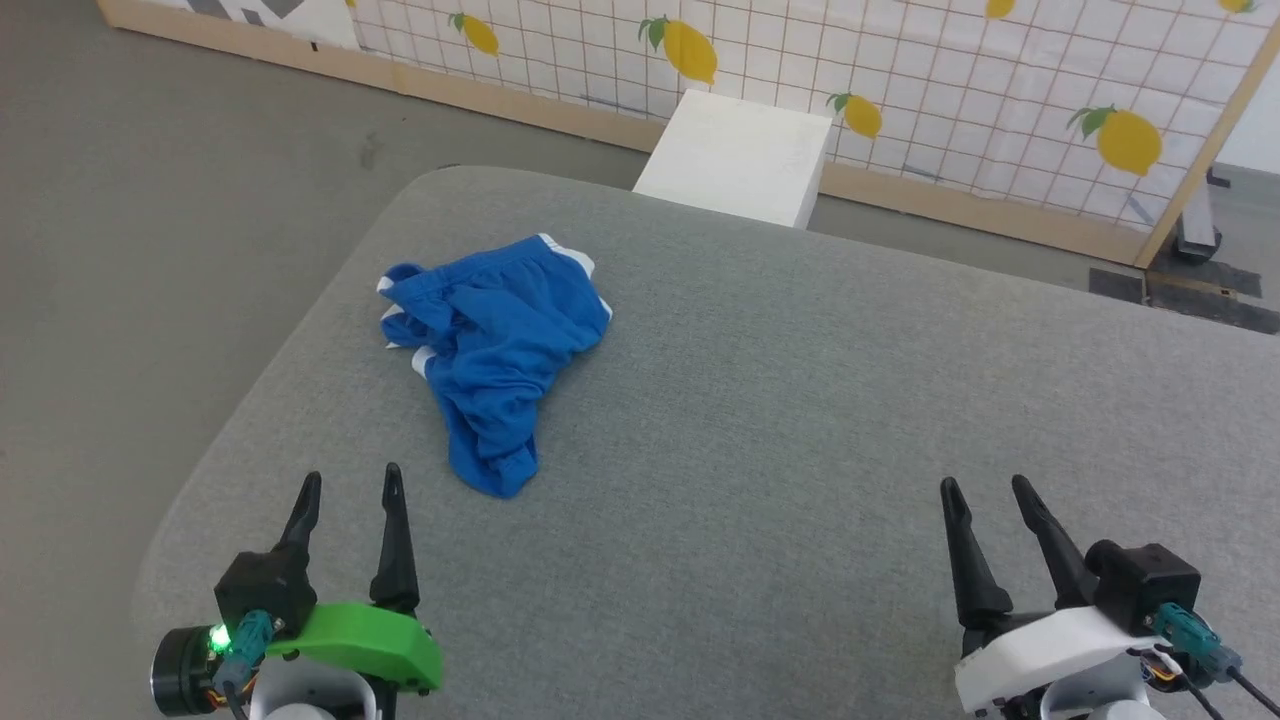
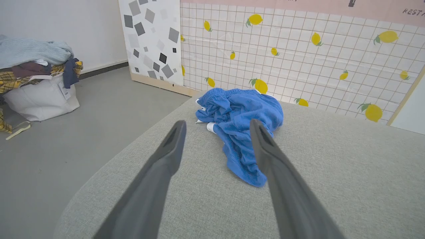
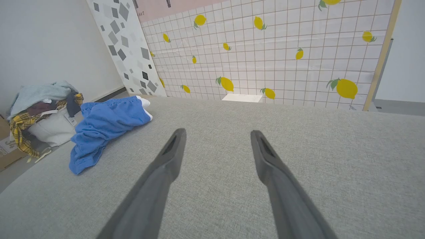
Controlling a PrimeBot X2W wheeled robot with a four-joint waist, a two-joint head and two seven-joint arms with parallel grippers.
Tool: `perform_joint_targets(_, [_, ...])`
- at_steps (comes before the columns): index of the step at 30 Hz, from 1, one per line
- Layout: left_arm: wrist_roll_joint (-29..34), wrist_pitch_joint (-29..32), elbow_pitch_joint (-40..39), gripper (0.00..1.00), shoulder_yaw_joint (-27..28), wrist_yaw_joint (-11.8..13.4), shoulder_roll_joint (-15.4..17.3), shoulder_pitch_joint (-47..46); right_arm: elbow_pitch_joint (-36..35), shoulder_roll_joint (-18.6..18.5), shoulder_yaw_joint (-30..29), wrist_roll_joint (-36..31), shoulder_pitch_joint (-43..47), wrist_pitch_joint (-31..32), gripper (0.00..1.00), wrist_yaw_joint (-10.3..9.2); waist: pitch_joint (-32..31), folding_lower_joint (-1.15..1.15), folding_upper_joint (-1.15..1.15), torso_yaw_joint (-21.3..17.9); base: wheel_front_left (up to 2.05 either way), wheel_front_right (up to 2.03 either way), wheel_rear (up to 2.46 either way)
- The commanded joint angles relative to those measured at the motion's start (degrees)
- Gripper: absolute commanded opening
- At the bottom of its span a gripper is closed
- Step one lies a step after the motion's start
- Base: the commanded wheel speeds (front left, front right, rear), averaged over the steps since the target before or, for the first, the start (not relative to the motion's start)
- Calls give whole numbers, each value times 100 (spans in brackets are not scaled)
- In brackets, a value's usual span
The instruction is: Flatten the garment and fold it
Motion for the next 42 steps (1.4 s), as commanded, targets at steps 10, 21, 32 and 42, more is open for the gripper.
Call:
perform_joint_targets(10, [-106,-169,115,100,15,-23,-26,-41,153,4,16,177,65,-169,100,-8,13,0,0,189,0,0,0])
perform_joint_targets(21, [-162,-278,181,100,21,-27,-28,-50,281,4,33,306,59,-278,100,-9,3,0,0,328,0,0,0])
perform_joint_targets(32, [-182,-278,182,100,4,-32,-28,-60,293,4,25,304,60,-278,100,-9,-18,0,0,276,0,0,0])
perform_joint_targets(42, [-925,734,1264,100,-22,-521,144,-1732,139,4,44,62,-197,-169,100,-9,451,0,0,-2,0,0,0])
